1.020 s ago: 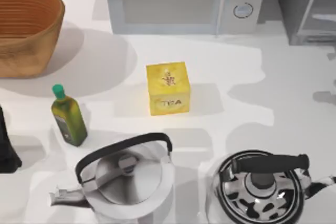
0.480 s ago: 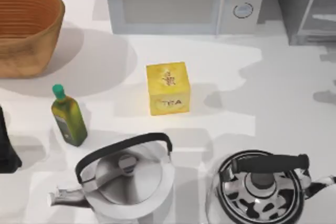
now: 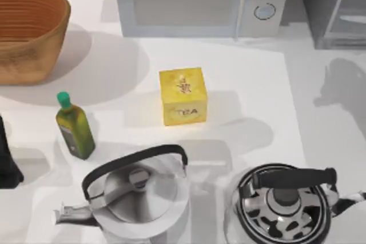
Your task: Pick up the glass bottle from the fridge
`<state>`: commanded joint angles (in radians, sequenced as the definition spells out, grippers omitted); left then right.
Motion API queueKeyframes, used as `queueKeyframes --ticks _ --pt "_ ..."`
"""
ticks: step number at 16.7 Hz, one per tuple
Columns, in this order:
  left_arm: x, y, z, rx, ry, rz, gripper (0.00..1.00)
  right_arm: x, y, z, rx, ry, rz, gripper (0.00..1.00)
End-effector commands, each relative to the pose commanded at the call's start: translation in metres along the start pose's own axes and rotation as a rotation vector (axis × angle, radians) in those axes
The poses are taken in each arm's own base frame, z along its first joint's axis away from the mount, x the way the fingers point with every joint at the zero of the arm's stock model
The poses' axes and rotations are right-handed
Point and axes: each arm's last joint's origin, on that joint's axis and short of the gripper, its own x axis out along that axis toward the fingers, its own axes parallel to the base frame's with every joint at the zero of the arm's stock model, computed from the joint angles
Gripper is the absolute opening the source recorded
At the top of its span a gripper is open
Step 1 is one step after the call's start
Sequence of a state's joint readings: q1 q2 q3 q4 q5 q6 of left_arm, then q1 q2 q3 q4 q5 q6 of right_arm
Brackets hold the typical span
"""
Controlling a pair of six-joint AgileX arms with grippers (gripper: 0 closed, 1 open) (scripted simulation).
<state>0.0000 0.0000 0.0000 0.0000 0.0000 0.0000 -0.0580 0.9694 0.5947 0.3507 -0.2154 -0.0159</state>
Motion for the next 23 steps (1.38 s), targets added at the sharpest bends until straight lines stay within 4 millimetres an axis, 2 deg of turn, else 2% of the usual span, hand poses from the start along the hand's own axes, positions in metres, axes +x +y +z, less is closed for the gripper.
queueKeyframes --ticks 2,4,7,10,13,19,23 --pt "0.0 0.0 0.0 0.0 0.0 0.0 1.0 -0.04 0.014 -0.009 0.001 -0.052 -0.002 0.0" --pt "0.0 0.0 0.0 0.0 0.0 0.0 1.0 -0.073 0.023 -0.029 0.006 -0.086 -0.021 0.0" --pt "0.0 0.0 0.0 0.0 0.0 0.0 1.0 -0.101 0.027 -0.07 0.018 -0.086 -0.072 0.0" --pt "0.0 0.0 0.0 0.0 0.0 0.0 1.0 -0.111 0.028 -0.106 0.025 -0.047 -0.128 0.0" --pt "0.0 0.0 0.0 0.0 0.0 0.0 1.0 -0.113 0.027 -0.122 0.025 -0.025 -0.162 0.0" --pt "0.0 0.0 0.0 0.0 0.0 0.0 1.0 -0.113 0.027 -0.123 0.028 -0.023 -0.161 0.0" --pt "0.0 0.0 0.0 0.0 0.0 0.0 1.0 -0.109 0.03 -0.107 0.068 -0.016 -0.174 0.0"
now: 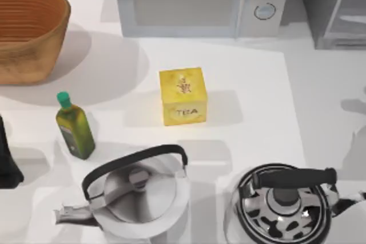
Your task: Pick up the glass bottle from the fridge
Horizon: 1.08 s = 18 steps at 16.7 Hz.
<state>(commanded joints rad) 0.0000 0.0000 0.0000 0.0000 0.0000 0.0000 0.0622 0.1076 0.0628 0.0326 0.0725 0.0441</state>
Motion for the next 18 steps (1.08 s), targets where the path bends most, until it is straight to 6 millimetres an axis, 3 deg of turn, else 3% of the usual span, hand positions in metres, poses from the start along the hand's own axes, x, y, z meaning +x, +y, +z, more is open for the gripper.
queueKeyframes --ticks 4,7,12,18 --pt "0.0 0.0 0.0 0.0 0.0 0.0 1.0 0.018 0.016 0.031 0.058 0.045 -0.018 0.0" --pt "0.0 0.0 0.0 0.0 0.0 0.0 1.0 0.05 0.041 0.045 0.059 0.138 -0.024 0.0" --pt "0.0 0.0 0.0 0.0 0.0 0.0 1.0 0.101 0.11 0.038 0.0 0.263 -0.003 0.0" --pt "0.0 0.0 0.0 0.0 0.0 0.0 1.0 0.123 0.18 0.017 -0.051 0.286 0.009 0.0"
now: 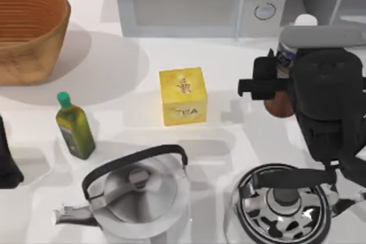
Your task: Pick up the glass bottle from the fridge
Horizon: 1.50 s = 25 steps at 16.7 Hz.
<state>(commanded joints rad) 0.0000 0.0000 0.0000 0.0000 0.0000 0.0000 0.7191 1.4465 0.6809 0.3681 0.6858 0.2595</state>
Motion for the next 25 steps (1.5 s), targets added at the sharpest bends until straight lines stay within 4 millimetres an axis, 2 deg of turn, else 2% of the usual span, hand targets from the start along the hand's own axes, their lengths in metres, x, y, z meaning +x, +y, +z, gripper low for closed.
queueKeyframes --ticks 2,8,16,21,25 --pt "0.0 0.0 0.0 0.0 0.0 0.0 1.0 0.002 0.008 -0.002 -0.004 -0.002 -0.002 0.0" --pt "0.0 0.0 0.0 0.0 0.0 0.0 1.0 0.006 0.008 -0.005 -0.007 0.004 -0.002 0.0" --pt "0.0 0.0 0.0 0.0 0.0 0.0 1.0 0.053 0.011 -0.033 -0.001 -0.002 -0.002 0.0" --pt "0.0 0.0 0.0 0.0 0.0 0.0 1.0 0.057 0.009 -0.037 -0.004 -0.002 -0.002 0.0" --pt "0.0 0.0 0.0 0.0 0.0 0.0 1.0 0.057 0.009 -0.037 -0.004 -0.002 -0.002 0.3"
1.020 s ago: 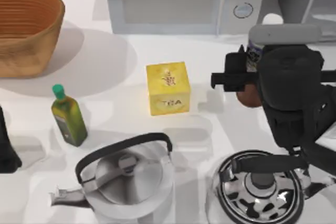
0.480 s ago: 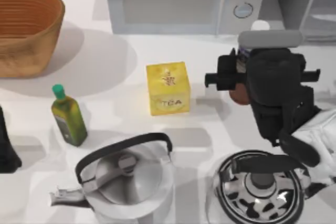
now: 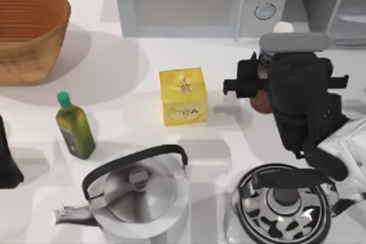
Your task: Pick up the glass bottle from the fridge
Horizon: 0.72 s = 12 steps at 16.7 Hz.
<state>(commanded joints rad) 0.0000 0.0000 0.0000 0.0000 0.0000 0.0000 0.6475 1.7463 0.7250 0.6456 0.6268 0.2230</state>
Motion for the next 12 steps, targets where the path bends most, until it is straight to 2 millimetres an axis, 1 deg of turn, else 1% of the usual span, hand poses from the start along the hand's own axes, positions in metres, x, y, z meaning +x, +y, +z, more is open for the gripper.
queueKeyframes --ticks 9,10,12 --pt "0.0 0.0 0.0 0.0 0.0 0.0 1.0 0.0 0.0 0.0 0.0 0.0 0.0 0.98" --pt "0.0 0.0 0.0 0.0 0.0 0.0 1.0 0.0 0.0 0.0 0.0 0.0 0.0 1.0" --pt "0.0 0.0 0.0 0.0 0.0 0.0 1.0 0.0 0.0 0.0 0.0 0.0 0.0 1.0"
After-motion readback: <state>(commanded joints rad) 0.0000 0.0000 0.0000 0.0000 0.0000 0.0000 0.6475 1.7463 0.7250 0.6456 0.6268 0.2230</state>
